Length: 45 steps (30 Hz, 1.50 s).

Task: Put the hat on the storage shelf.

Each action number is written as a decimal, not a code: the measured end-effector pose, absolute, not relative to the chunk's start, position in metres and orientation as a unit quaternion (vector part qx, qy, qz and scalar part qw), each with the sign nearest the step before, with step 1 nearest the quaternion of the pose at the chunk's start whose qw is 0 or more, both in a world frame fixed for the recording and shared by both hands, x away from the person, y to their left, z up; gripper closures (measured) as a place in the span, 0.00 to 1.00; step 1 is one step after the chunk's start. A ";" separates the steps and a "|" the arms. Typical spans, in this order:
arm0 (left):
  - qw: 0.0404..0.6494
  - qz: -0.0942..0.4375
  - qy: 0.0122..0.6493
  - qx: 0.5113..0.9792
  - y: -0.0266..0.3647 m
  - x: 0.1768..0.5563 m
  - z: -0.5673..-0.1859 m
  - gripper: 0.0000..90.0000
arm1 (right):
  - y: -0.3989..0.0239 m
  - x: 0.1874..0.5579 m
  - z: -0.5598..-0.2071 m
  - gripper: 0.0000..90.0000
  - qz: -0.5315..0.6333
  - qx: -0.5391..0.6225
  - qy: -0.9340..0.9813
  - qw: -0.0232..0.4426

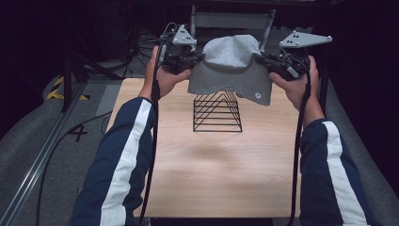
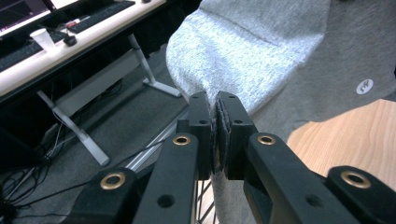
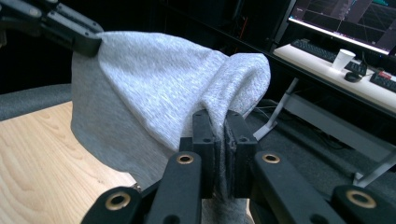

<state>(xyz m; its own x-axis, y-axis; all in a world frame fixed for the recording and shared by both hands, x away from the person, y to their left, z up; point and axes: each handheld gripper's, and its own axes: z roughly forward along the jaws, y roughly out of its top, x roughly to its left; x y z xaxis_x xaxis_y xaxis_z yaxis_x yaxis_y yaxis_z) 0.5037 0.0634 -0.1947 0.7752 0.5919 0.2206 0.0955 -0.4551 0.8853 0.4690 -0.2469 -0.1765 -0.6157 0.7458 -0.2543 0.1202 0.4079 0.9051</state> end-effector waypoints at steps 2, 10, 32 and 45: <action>0.472 0.264 0.215 0.813 0.062 0.507 -0.198 0.95 | -0.245 0.474 -0.179 0.95 0.464 0.285 0.770 0.333; 0.476 0.245 0.231 0.812 0.065 0.517 -0.214 0.95 | -0.248 0.486 -0.196 0.95 0.464 0.296 0.772 0.319; 0.493 0.229 0.216 0.811 0.085 0.494 -0.224 0.95 | -0.247 0.466 -0.207 0.95 0.473 0.268 0.778 0.314; 0.488 0.225 0.220 0.814 0.084 0.492 -0.254 0.94 | -0.249 0.468 -0.233 0.94 0.469 0.266 0.786 0.302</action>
